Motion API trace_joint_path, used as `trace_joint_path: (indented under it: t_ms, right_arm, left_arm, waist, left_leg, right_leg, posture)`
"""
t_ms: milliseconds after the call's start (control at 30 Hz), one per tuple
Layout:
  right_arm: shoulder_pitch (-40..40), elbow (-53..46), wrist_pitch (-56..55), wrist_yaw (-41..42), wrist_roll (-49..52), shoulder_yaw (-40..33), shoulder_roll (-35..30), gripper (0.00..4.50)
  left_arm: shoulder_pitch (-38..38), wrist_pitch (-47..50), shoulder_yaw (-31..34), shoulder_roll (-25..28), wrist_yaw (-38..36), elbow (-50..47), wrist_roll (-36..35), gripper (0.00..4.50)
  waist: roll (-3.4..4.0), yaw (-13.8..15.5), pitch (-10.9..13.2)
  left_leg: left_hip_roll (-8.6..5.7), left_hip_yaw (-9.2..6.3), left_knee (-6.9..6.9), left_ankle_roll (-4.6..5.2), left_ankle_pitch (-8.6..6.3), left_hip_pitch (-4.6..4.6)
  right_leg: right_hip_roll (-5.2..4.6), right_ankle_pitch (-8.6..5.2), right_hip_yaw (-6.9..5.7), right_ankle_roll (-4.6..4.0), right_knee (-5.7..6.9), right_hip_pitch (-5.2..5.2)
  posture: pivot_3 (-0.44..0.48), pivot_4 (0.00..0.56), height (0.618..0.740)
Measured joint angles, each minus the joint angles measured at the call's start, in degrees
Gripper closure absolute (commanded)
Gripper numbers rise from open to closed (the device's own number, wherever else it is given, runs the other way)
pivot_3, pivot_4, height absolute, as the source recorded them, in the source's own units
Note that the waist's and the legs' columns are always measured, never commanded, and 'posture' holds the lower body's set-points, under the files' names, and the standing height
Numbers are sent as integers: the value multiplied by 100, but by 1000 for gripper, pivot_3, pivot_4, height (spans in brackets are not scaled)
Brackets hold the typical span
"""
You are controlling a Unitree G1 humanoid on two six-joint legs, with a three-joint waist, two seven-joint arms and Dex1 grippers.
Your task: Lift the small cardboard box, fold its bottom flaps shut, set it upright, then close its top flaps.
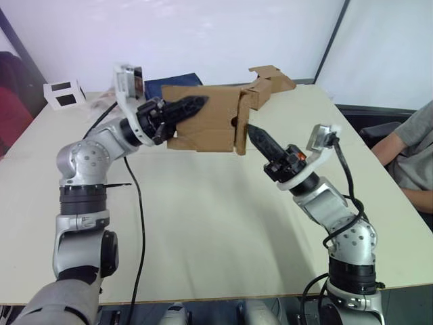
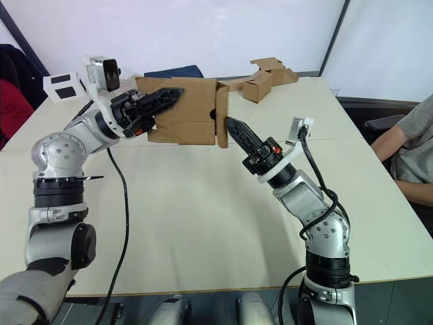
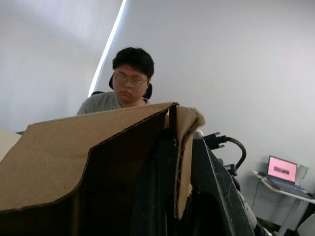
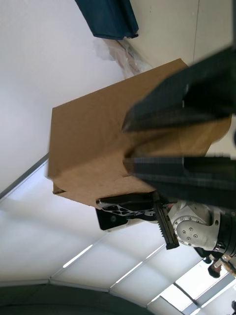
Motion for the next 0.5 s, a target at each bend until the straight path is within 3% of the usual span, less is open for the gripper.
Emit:
trace_joint_path:
  t_ms: [33,200,300,500]
  right_arm:
    - [1,16,3,-5,3,-3,0,2148]
    - [1,70,5,-7,11,-3,4,2148]
    - [5,70,0,-10,39,-10,51,2881]
    - [27,74,-37,-29,318,-101,168,2881]
  left_arm:
    - [0,0,0,0,0,0,-10,4500]
    - [0,0,0,0,-1,0,-22,4500]
    - [0,0,0,0,0,0,-24,4500]
    - [0,0,1,2,4,8,-69,4500]
  waist:
    - [0,0,0]
    - [0,0,0]
    - [0,-1,0]
    - [0,-2,0]
  left_leg:
    - [0,0,0,0,0,0]
    - [0,0,0,0,0,0]
    - [0,0,0,0,0,0]
    - [0,0,0,0,0,0]
  right_leg:
    - [0,0,0,0,0,0]
    - [0,0,0,0,0,0]
    - [0,0,0,0,0,0]
    - [0,0,0,0,0,0]
  posture:
    - [0,150,740]
    - [0,150,740]
    - [0,150,740]
    - [0,150,740]
